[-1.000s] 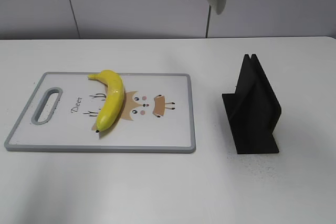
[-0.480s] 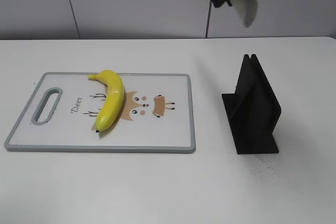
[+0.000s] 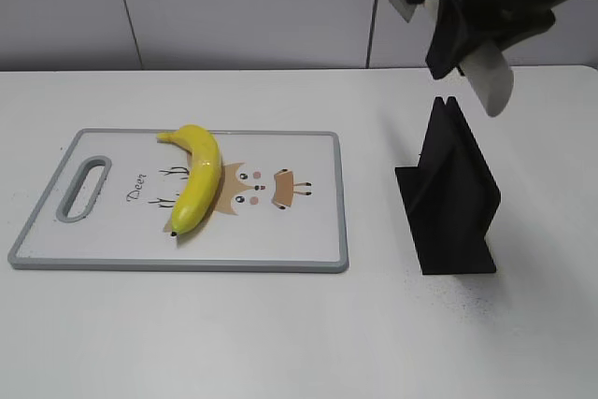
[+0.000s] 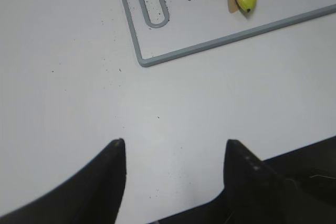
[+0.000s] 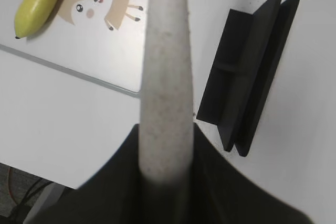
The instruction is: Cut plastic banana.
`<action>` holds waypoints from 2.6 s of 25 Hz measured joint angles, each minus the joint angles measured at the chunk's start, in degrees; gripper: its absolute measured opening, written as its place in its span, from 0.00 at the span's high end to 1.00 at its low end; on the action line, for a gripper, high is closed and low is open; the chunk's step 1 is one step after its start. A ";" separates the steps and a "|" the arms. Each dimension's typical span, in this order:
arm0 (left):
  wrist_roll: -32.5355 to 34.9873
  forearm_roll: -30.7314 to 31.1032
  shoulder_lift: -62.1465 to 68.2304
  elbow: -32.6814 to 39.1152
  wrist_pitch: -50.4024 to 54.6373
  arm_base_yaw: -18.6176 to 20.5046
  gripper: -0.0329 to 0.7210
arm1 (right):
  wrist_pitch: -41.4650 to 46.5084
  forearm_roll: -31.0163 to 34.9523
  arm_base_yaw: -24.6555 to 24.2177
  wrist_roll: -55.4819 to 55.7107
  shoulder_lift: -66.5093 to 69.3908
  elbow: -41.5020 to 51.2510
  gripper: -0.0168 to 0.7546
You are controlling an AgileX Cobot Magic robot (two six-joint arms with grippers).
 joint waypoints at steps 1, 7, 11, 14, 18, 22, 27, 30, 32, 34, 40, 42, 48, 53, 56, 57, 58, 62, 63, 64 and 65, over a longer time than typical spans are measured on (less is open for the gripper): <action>0.00 0.00 -1.86 0.95 -0.06 0.00 0.20 | -0.43 -0.08 0.00 0.30 -0.47 1.26 0.75; -0.05 0.00 -11.24 4.43 -0.24 0.00 0.22 | -4.51 -0.45 0.00 3.09 -3.98 11.14 0.75; -0.05 0.00 -16.71 4.85 -2.35 0.00 0.23 | -5.79 -0.45 0.00 4.74 -6.45 16.63 0.75; -0.05 0.00 -18.16 4.97 -3.61 0.00 0.23 | -6.18 -0.45 0.00 5.90 -7.92 19.00 0.75; -0.05 0.00 -18.16 6.56 -7.95 0.00 0.25 | -6.23 -0.74 0.00 7.46 -9.60 20.39 0.75; -0.05 0.00 -18.16 7.59 -9.17 0.00 0.25 | -6.10 -2.49 0.00 9.17 -10.58 20.63 0.75; -0.05 0.00 -18.16 7.59 -9.65 0.00 0.25 | -4.92 -4.58 0.00 10.86 -10.87 21.54 0.75; -0.05 -0.04 -18.16 7.59 -9.69 0.00 0.25 | -4.77 -6.35 0.00 12.79 -10.87 21.96 0.75; -0.05 -0.04 -18.16 7.59 -9.69 0.06 0.25 | -4.77 -6.94 0.00 13.55 -10.87 21.96 0.75; -0.05 -0.06 -18.20 7.59 -9.69 1.04 0.25 | -4.72 -7.05 0.00 14.17 -10.87 21.96 0.75; -0.05 -0.18 -18.23 7.59 -9.69 8.96 0.25 | -4.72 -7.38 0.00 16.09 -10.87 21.96 0.75; -0.05 -0.18 -18.27 7.59 -9.69 11.54 0.25 | -4.72 -7.40 0.00 16.25 -10.87 22.00 0.75; -0.05 -0.24 -18.27 7.59 -9.69 14.13 0.25 | -4.91 -7.47 0.00 16.91 -10.87 25.04 0.75; -0.05 -0.24 -18.27 7.59 -9.69 14.13 0.25 | -5.82 -7.13 0.00 17.05 -10.87 26.48 0.75; -0.05 -0.24 -18.27 7.59 -9.69 14.13 0.25 | -6.00 -6.22 0.00 16.58 -10.87 26.48 0.75; -0.05 -0.24 -18.27 7.59 -9.69 14.13 0.25 | -6.05 -5.82 0.00 16.49 -10.87 26.48 0.75; -0.05 -0.24 -18.27 7.59 -9.69 14.13 0.25 | -6.03 -5.56 0.00 16.44 -10.87 26.48 0.75; -0.05 -0.24 -18.27 7.59 -9.69 14.13 0.25 | -6.18 -4.77 0.00 15.66 -9.77 26.60 0.75; -0.05 -0.24 -18.27 7.59 -9.69 14.13 0.25 | -6.32 -4.63 0.00 15.54 -9.22 26.84 0.75; -0.05 -0.24 -18.27 7.59 -9.69 14.13 0.25 | -6.33 -4.44 0.00 15.50 -8.67 27.01 0.75; -0.05 -0.24 -18.27 7.59 -9.69 14.13 0.25 | -6.33 -4.38 0.00 15.50 -8.04 27.13 0.75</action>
